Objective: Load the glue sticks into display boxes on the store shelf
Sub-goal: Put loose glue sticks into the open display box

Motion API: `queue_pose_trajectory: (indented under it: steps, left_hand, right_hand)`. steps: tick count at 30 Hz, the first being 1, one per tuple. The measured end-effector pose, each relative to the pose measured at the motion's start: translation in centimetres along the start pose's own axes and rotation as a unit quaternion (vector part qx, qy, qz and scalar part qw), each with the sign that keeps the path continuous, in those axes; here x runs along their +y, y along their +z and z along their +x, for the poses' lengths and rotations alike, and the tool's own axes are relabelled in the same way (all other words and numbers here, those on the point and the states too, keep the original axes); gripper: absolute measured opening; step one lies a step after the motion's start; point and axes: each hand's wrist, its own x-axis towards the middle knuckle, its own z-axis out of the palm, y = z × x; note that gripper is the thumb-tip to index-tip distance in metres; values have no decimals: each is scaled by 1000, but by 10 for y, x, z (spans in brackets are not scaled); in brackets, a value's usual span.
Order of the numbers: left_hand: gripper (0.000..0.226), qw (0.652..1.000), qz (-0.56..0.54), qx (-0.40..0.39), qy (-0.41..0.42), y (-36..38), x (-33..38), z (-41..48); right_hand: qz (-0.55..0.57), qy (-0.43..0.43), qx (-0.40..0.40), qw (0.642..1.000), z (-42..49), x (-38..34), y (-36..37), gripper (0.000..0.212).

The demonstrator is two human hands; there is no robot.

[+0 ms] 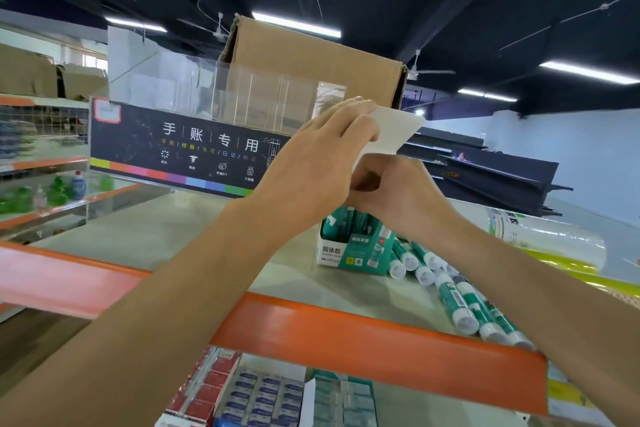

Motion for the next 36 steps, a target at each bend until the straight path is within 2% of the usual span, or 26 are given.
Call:
queue_pose_trajectory:
  steps: [4, 9, 15, 18, 22, 28, 33, 36]
  left_hand:
    - [41, 1000, 0, 7, 5, 2, -1, 0]
    - [38, 1000, 6, 10, 4, 5, -5, 0]
    - [40, 1000, -6, 8, 9, 4, -5, 0]
    - [39, 1000, -7, 6, 13, 5, -5, 0]
    - [38, 1000, -5, 9, 13, 4, -5, 1]
    - [38, 1000, -3, 11, 19, 4, -5, -1]
    - [35, 1000, -6, -8, 18, 2, -2, 0]
    - [30, 1000, 9, 0, 18, 2, -2, -1]
  right_hand:
    - [-8, -9, -17, 1000, 1, -2, 1, 20]
    - [-45, -27, -18, 998, 3, -5, 5, 30]
    - [-68, -16, -36, 997, 5, -7, 2, 31]
    - [-88, -18, -60, 994, 5, -8, 1, 24]
    - [-94, -37, -72, 992, 5, -9, -3, 2]
    - [-96, -38, -78, 992, 1, -7, -1, 19]
    - [-110, -68, -102, 986, 2, -6, -9, 23]
    - [-94, -67, -70, 991, -3, -3, -14, 25]
